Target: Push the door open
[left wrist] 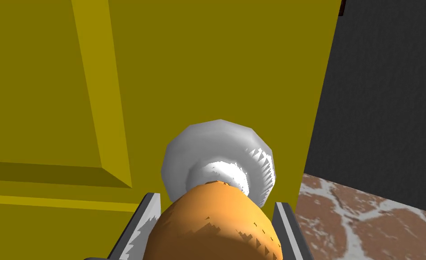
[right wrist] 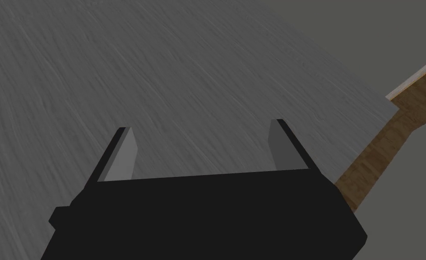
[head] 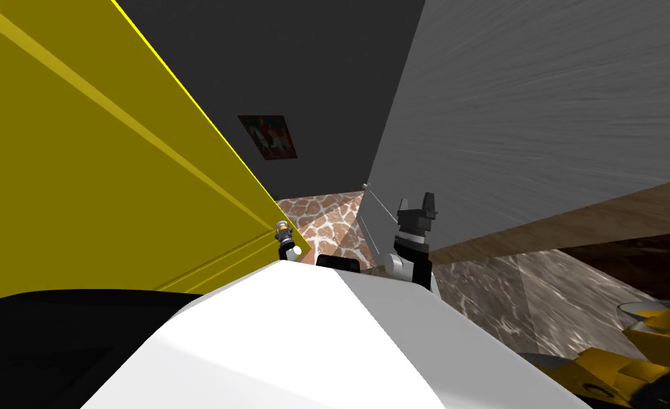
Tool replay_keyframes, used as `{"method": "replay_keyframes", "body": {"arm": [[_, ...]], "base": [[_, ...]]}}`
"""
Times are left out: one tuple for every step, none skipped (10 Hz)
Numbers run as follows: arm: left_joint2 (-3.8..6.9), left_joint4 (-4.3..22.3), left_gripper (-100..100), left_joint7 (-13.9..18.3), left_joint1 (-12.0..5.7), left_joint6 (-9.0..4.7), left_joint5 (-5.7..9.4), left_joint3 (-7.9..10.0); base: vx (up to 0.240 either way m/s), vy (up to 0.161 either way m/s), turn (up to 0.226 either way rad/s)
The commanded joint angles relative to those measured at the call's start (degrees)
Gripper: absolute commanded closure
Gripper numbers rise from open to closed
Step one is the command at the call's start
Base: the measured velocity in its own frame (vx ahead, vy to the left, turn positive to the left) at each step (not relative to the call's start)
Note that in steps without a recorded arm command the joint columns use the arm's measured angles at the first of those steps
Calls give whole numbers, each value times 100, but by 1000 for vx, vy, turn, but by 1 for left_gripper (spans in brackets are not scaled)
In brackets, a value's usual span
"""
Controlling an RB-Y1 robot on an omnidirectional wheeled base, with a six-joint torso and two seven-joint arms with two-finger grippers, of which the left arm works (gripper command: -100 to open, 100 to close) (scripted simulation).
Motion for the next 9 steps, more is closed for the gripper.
{"method": "replay_keyframes", "body": {"arm": [[50, 61, 100, 43, -14, -48, 23, 82], [-4, -21, 100, -9, 34, -10, 11, 46], [-13, -37, 100, -50, 46, -49, 52, 163], [-20, -42, 100, -65, 49, -59, 64, 196], [-35, -55, 100, -99, 55, -80, 91, 274], [-55, -71, 100, -140, 63, -107, 125, 368], [-66, -79, 100, -162, 66, -121, 142, 418], [-92, -98, 100, -211, 75, -152, 182, 530], [-120, -118, 100, -263, 85, -185, 224, 650]], "base": [[214, -27, 77], [96, -8, 37], [99, 51, -11], [157, 61, -3], [138, 77, -6], [163, 119, -24], [185, 97, -4], [175, 105, -7], [179, 128, -20]]}}
